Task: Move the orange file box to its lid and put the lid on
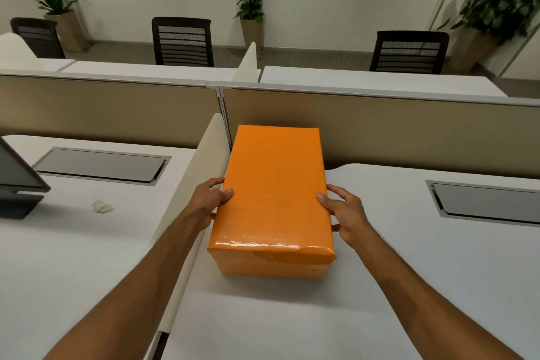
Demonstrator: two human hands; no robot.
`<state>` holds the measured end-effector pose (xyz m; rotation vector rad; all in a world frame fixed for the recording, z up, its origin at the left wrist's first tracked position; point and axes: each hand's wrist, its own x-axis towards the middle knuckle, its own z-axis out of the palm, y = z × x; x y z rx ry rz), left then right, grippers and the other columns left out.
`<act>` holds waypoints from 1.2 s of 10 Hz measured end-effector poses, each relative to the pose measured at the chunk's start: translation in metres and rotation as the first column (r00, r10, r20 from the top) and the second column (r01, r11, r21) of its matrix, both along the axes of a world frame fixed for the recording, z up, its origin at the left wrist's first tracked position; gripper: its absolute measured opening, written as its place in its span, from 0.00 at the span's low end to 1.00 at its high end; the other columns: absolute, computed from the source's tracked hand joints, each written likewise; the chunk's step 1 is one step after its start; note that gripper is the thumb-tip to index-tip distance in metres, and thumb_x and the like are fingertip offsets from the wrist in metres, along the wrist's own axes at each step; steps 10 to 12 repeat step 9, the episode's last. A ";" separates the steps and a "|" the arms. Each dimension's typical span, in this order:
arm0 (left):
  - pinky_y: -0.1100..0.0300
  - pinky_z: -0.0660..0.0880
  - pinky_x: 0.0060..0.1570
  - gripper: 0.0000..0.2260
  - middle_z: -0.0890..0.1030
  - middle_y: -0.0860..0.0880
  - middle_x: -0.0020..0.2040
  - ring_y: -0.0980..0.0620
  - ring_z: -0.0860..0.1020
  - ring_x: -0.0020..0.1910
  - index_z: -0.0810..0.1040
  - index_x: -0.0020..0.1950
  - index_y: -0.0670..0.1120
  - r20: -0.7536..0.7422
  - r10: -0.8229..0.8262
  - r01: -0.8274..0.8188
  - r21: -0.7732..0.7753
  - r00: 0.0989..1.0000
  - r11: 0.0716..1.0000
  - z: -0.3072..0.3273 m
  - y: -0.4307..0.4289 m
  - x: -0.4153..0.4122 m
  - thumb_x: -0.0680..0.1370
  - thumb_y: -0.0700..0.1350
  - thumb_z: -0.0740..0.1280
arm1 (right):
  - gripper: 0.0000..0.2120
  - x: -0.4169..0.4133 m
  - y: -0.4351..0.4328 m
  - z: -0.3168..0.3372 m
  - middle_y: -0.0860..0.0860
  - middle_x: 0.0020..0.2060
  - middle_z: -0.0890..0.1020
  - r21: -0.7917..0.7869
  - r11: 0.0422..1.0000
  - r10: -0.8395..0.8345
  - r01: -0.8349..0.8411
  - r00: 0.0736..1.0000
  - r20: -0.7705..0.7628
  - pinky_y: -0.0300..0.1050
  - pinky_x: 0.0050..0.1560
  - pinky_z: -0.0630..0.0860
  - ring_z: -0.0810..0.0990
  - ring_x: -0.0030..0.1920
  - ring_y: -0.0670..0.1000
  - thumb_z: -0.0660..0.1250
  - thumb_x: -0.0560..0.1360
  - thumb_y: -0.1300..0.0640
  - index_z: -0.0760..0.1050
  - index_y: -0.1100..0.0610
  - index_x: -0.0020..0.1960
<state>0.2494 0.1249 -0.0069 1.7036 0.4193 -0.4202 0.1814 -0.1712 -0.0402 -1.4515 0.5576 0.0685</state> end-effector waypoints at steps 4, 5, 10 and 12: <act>0.35 0.68 0.65 0.24 0.73 0.41 0.71 0.37 0.73 0.68 0.67 0.76 0.49 0.032 -0.045 0.044 0.033 0.998 0.998 -0.001 0.002 0.018 0.80 0.44 0.67 | 0.21 0.017 0.005 -0.009 0.50 0.57 0.79 -0.047 0.999 0.009 -0.008 1.000 0.021 0.51 0.39 0.79 0.80 0.50 0.51 0.71 0.75 0.49 0.71 0.44 0.66; 0.38 0.69 0.64 0.25 0.73 0.41 0.72 0.37 0.73 0.67 0.65 0.77 0.49 0.044 -0.074 0.071 0.063 0.996 0.995 0.002 0.002 0.016 0.80 0.45 0.67 | 0.22 0.016 0.004 -0.005 0.51 0.60 0.78 -0.116 0.992 0.051 -0.048 0.998 0.023 0.47 0.36 0.79 0.80 0.49 0.50 0.70 0.75 0.47 0.69 0.44 0.66; 0.41 0.68 0.68 0.29 0.67 0.40 0.76 0.38 0.68 0.73 0.62 0.78 0.45 0.265 -0.381 0.159 0.599 0.886 0.785 0.019 -0.023 -0.025 0.80 0.51 0.67 | 0.27 -0.013 -0.005 0.021 0.57 0.68 0.75 -0.618 0.782 0.110 -0.081 0.994 0.009 0.51 0.59 0.73 0.75 0.65 0.58 0.67 0.77 0.45 0.67 0.54 0.73; 0.41 0.68 0.68 0.29 0.67 0.40 0.76 0.38 0.68 0.73 0.62 0.78 0.45 0.265 -0.381 0.159 0.599 0.886 0.785 0.019 -0.023 -0.025 0.80 0.51 0.67 | 0.27 -0.013 -0.005 0.021 0.57 0.68 0.75 -0.618 0.782 0.110 -0.081 0.994 0.009 0.51 0.59 0.73 0.75 0.65 0.58 0.67 0.77 0.45 0.67 0.54 0.73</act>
